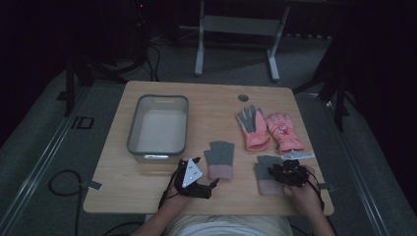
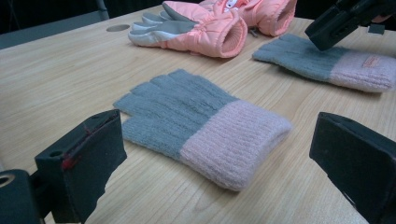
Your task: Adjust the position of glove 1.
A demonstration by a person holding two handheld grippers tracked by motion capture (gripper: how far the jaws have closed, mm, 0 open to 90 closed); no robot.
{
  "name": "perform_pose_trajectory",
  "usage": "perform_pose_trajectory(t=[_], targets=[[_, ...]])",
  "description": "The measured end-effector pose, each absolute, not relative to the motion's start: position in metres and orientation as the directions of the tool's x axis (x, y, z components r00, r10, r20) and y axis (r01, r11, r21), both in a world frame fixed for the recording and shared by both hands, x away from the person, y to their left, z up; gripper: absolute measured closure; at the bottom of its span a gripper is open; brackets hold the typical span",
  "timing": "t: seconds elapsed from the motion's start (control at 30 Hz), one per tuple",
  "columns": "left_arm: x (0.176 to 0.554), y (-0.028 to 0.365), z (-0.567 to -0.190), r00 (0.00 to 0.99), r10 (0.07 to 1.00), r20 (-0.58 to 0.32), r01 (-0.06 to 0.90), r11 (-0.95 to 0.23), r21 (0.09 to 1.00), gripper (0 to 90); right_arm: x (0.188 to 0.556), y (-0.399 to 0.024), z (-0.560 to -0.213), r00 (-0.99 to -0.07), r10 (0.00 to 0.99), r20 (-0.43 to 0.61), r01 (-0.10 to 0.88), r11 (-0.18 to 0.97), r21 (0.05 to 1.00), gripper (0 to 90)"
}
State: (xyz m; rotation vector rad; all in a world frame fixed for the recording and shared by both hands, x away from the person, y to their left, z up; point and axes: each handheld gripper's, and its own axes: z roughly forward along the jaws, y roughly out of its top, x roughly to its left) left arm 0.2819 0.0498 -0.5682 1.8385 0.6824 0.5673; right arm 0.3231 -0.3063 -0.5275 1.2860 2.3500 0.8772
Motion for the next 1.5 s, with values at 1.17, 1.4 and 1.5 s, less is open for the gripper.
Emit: perform_pose_trajectory(t=[1.17,1.4,1.5], targets=[[0.281,0.052,-0.569,0.720,0.691,0.057,0.181,-0.267,0.947,1.9,0.316,-0.302,-0.475,-0.525,0.851,-0.002,0.578,0.359,0.733,85.0],[0.280,0.053,-0.569,0.727,0.685,0.052,0.171,-0.254,0.952,1.1,0.329,-0.274,-0.451,-0.542,0.841,-0.004,0.537,0.350,0.767,84.9],[0.278,0.053,-0.568,0.718,0.693,0.064,0.155,-0.249,0.956,0.0,0.333,-0.256,-0.445,-0.562,0.827,-0.018,0.519,0.370,0.770,84.9]])
